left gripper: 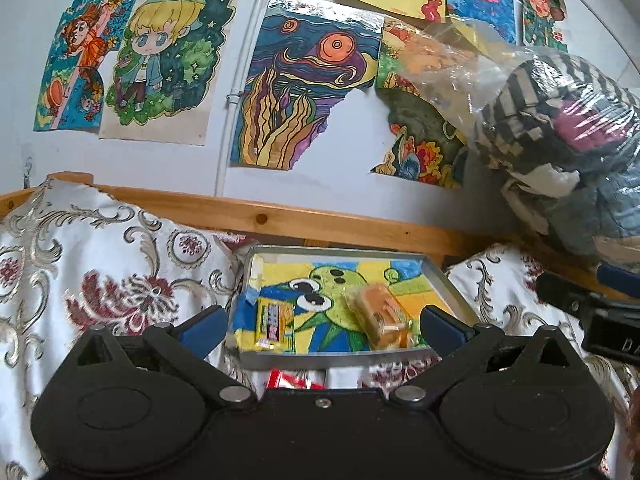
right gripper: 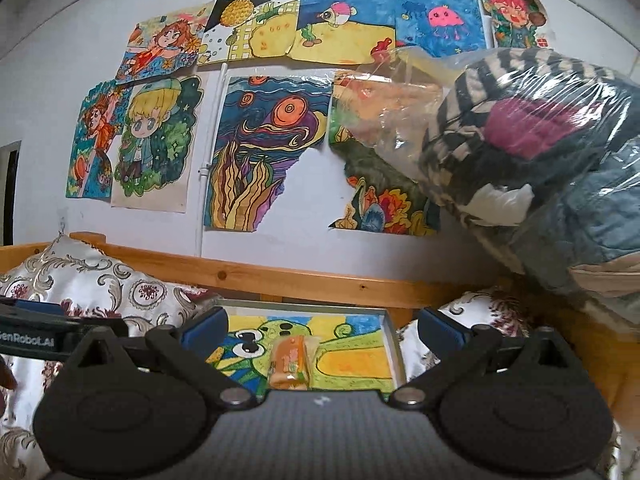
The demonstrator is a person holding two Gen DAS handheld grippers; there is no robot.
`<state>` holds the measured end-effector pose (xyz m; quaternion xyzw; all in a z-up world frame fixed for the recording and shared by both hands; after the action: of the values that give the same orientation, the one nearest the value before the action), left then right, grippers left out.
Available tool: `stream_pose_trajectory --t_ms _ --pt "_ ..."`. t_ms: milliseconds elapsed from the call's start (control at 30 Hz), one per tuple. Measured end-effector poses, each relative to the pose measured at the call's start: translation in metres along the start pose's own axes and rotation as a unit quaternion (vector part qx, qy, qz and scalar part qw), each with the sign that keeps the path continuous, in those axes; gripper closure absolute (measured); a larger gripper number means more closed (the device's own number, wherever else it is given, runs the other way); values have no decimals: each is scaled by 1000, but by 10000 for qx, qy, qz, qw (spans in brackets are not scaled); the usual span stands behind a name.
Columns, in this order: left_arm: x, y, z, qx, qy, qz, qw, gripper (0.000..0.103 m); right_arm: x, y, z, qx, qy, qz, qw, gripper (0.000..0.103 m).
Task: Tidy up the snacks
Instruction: 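Release the bread and biscuit bar into the tray and withdraw both tools, then move both tools back over the snack pile toward the orange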
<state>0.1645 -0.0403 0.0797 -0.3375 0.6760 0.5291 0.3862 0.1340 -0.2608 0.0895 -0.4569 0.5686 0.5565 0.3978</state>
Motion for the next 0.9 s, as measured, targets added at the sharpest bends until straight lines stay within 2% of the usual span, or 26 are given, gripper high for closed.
stream_pose_trajectory --t_ms 267,400,767,900 --pt "38 27 -1 3 132 176 9998 1 23 34 -6 185 -162 56 9997 0" --pt "58 35 -2 -77 99 327 9994 1 40 45 2 322 32 116 9994 0" --pt "105 44 4 -338 42 710 9969 1 86 58 16 224 74 554 9982 0" --pt "115 43 6 -444 -49 807 9957 1 100 55 18 212 18 836 9963 0"
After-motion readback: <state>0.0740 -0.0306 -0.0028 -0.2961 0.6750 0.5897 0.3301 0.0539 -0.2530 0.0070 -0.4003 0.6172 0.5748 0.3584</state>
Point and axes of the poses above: each gripper's, at about its wrist camera, not at the fingertips, and y roughly against the way its jaws point, z to its left, x to its underside, the point moved 3 cm from there along -y, roughly the way its jaws point, and after that the axes turned 14 degrees about z, right-handed, at the moved point
